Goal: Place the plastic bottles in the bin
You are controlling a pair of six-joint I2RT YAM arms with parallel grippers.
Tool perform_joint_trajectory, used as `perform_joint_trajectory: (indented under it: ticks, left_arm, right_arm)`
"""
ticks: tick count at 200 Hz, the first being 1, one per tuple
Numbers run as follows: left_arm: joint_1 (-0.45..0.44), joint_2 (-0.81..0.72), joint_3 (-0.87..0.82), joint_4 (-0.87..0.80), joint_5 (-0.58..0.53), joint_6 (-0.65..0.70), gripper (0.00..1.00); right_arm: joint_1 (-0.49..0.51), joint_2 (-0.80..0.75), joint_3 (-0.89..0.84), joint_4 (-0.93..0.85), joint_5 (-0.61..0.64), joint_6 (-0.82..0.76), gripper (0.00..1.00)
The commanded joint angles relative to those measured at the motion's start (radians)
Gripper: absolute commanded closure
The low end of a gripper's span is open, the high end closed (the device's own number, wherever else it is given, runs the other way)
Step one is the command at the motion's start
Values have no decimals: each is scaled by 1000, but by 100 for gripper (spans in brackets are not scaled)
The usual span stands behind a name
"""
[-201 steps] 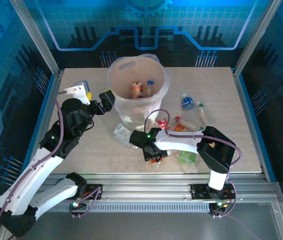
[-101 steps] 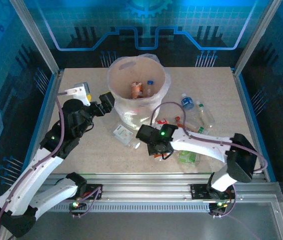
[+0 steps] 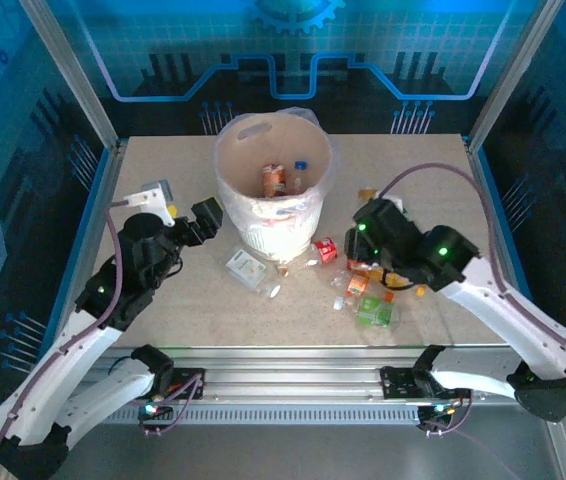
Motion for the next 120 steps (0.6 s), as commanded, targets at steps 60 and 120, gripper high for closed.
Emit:
perform_joint_trajectory:
  ticks: [60,120]
  left_arm:
    - [5,-77,-167,-53,5,-178,1]
    - [6,-77,-256,-58,43,-275,1]
  right_arm:
    - [-140,330,587,43,-128,-417,75]
    - [-154,686,1041,24,-327,-536,76]
